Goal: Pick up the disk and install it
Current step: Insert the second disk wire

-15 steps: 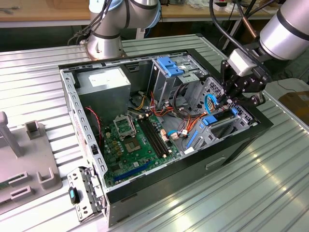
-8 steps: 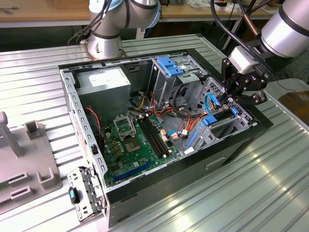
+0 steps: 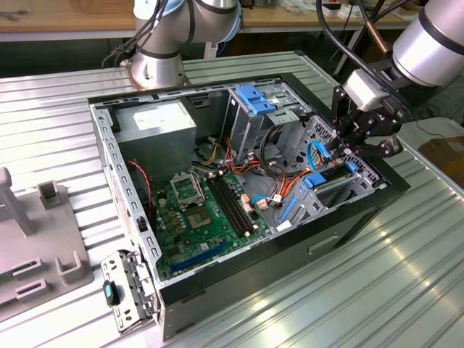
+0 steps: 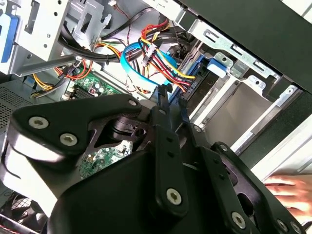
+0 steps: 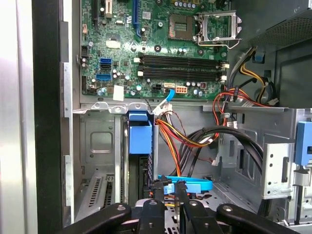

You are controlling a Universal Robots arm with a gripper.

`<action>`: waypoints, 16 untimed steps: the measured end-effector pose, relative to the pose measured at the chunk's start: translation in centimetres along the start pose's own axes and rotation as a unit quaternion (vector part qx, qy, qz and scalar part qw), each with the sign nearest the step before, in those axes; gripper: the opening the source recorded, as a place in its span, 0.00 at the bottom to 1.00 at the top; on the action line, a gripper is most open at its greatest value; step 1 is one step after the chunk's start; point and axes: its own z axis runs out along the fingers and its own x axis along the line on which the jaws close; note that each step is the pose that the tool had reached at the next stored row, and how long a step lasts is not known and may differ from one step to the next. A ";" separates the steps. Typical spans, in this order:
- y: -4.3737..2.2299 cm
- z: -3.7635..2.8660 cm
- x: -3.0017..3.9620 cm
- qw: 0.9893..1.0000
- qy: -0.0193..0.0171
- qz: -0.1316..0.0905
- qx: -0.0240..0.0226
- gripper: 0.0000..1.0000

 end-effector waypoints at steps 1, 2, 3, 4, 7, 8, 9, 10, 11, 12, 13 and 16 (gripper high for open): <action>0.00 0.00 0.02 1.000 -0.002 0.000 0.000 0.24; 0.00 0.00 0.03 1.000 -0.002 0.000 0.000 0.24; 0.00 -0.01 0.12 1.000 -0.002 0.000 0.000 0.25; 0.00 -0.02 0.12 1.000 -0.002 0.000 0.000 0.31; 0.08 1.30 0.36 1.000 -0.028 0.002 0.000 0.37; 0.04 1.28 0.36 0.999 -0.040 0.002 0.000 0.37; -0.06 1.12 0.40 0.999 -0.039 0.003 0.001 0.37; -0.06 1.08 0.61 0.999 -0.037 0.003 0.001 0.37; -0.06 1.07 0.73 0.999 -0.036 0.003 0.001 0.37; -0.06 1.05 0.78 0.999 -0.035 0.003 0.001 0.37; -0.06 1.05 0.82 0.999 -0.035 0.003 0.001 0.37; -0.03 1.53 1.14 0.999 -0.035 0.004 0.001 0.37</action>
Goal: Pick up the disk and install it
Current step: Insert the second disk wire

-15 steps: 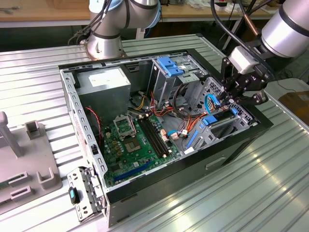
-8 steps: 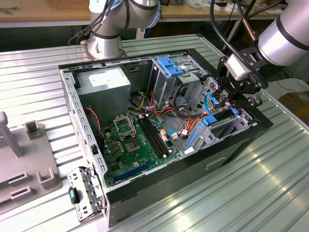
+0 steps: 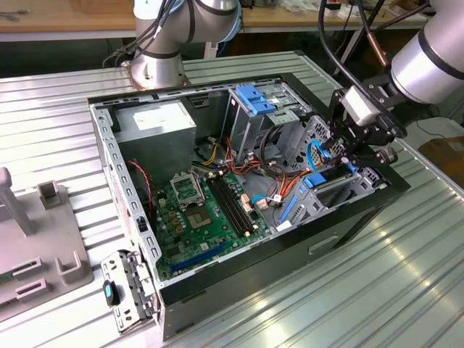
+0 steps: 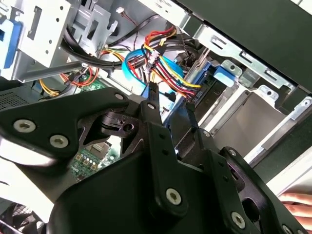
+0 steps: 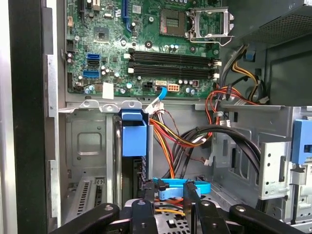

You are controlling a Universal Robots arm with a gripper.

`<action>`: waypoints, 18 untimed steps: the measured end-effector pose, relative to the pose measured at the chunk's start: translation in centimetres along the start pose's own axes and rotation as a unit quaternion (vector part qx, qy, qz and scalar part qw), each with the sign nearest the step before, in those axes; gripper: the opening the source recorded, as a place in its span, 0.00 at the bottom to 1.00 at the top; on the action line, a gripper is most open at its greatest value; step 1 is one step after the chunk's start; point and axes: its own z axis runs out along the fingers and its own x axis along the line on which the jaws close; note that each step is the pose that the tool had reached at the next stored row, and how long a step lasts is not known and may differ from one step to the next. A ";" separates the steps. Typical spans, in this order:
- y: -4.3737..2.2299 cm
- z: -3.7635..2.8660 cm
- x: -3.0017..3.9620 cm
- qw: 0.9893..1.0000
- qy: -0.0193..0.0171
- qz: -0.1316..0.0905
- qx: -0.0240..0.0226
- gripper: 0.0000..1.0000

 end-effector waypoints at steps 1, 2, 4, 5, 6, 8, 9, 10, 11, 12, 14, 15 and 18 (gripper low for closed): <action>0.01 0.10 0.12 1.000 -0.001 0.000 0.000 0.37; 0.01 0.17 0.21 1.000 -0.003 0.000 0.000 0.37; 0.01 0.20 0.22 1.000 -0.008 0.001 0.000 0.37; 0.01 0.20 0.22 1.000 -0.012 0.001 0.000 0.37; 0.02 0.22 0.23 1.000 -0.021 0.001 0.000 0.37; 0.03 0.42 0.28 1.000 -0.021 0.001 0.000 0.37; 0.03 0.43 0.29 1.000 -0.021 0.001 0.000 0.37; 0.03 0.44 0.29 1.000 -0.021 0.001 0.000 0.37; 0.03 0.44 0.29 1.000 -0.021 0.001 0.000 0.37; 0.03 0.45 0.29 1.000 -0.021 0.001 0.000 0.37; 0.03 0.45 0.29 1.000 -0.021 0.001 0.000 0.37; 0.03 0.45 0.29 1.000 -0.020 0.001 0.000 0.29; 0.03 0.45 0.29 1.000 -0.020 0.001 0.000 0.17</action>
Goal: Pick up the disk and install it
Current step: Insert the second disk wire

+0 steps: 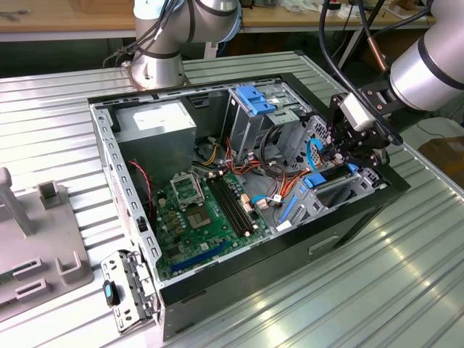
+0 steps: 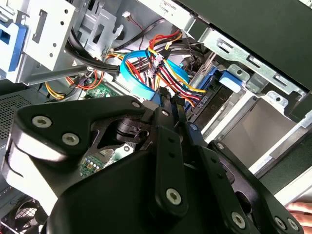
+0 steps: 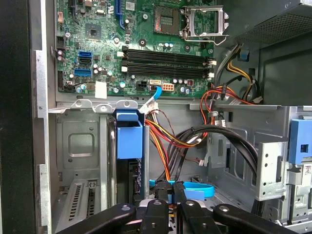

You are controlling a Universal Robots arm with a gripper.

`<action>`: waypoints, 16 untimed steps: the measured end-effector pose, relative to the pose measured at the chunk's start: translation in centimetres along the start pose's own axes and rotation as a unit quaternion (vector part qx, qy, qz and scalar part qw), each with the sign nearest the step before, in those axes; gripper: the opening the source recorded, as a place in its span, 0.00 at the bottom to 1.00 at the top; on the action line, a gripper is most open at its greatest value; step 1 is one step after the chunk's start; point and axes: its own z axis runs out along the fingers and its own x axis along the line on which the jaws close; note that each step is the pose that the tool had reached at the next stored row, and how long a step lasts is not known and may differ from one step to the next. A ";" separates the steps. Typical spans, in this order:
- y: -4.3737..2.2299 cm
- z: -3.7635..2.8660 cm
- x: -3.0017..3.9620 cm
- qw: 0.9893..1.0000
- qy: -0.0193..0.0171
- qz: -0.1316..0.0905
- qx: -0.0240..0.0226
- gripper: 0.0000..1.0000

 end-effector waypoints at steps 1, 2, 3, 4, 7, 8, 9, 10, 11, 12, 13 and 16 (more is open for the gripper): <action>0.00 -0.01 0.00 1.000 0.000 0.000 0.000 0.16; 0.00 0.00 0.00 1.000 0.000 0.000 0.000 0.16; 0.00 0.00 0.00 1.000 0.001 0.000 0.000 0.16; 0.00 0.00 0.00 1.000 0.001 0.000 0.000 0.16; 0.00 0.00 -0.01 1.000 0.002 0.000 0.000 0.16; 0.00 -0.01 -0.03 1.000 0.005 0.000 0.000 0.16; 0.00 0.00 -0.06 1.000 0.009 -0.001 0.000 0.16; 0.00 0.03 -0.16 1.000 0.016 -0.001 0.000 0.16; 0.00 0.04 -0.20 1.000 0.018 -0.001 0.000 0.16; 0.00 0.05 -0.26 1.000 0.021 -0.001 0.000 0.16; 0.01 0.07 -0.36 1.000 0.024 -0.001 0.000 0.16; 0.22 0.16 -0.95 0.999 0.032 -0.002 0.000 0.16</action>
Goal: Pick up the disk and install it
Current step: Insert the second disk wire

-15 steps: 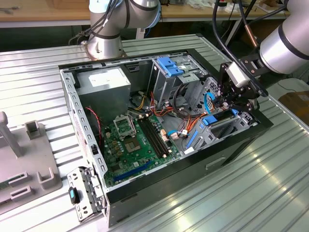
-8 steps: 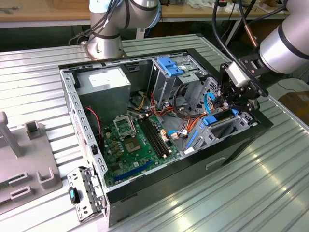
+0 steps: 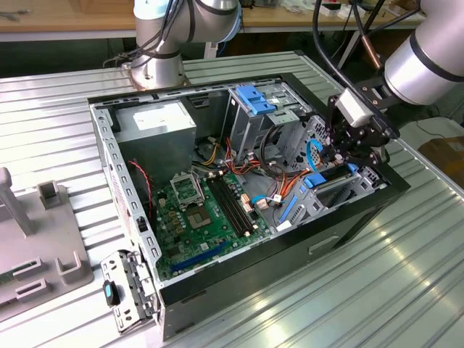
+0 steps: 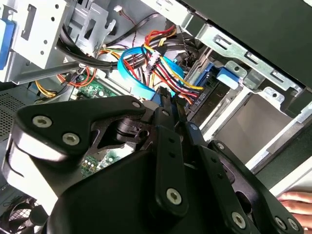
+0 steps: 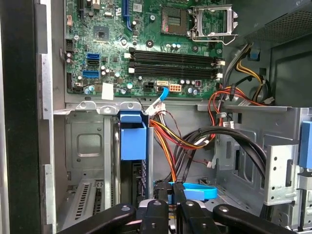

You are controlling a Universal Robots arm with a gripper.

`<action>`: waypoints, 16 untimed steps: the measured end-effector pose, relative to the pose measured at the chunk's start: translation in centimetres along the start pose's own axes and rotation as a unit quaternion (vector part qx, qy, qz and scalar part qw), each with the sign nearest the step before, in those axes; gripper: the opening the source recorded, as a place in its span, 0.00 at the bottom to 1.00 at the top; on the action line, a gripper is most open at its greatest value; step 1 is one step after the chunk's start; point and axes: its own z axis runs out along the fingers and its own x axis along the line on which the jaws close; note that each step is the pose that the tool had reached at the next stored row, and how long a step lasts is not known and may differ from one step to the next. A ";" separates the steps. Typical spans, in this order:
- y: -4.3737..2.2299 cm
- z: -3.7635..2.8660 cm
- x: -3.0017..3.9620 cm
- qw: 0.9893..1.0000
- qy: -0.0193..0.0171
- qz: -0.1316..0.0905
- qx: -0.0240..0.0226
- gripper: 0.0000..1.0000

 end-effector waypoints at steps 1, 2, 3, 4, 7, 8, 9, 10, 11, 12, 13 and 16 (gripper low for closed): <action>0.07 0.00 -0.09 1.000 0.003 0.000 0.000 0.16; 0.26 0.00 -0.19 1.000 0.012 -0.001 0.002 0.16; 0.31 0.00 -0.25 1.000 0.020 -0.002 0.002 0.16; 0.33 0.00 -0.31 1.000 0.028 -0.002 0.002 0.16; 0.34 -0.07 -0.91 0.999 0.040 -0.003 0.003 0.16; 0.34 -0.08 -0.97 0.999 0.046 -0.004 0.003 0.16; 0.34 -0.08 -0.99 0.999 0.051 -0.004 0.003 0.16; 0.34 -0.07 -1.03 0.998 0.056 -0.005 0.003 0.16; 0.34 -0.06 -1.07 0.998 0.063 -0.006 0.003 0.16; 0.34 -0.04 -1.16 0.998 0.065 -0.007 0.003 0.16; 0.34 -0.06 -1.20 0.998 0.067 -0.008 0.002 0.16; 0.34 -0.17 -1.22 0.997 0.073 -0.009 0.002 0.16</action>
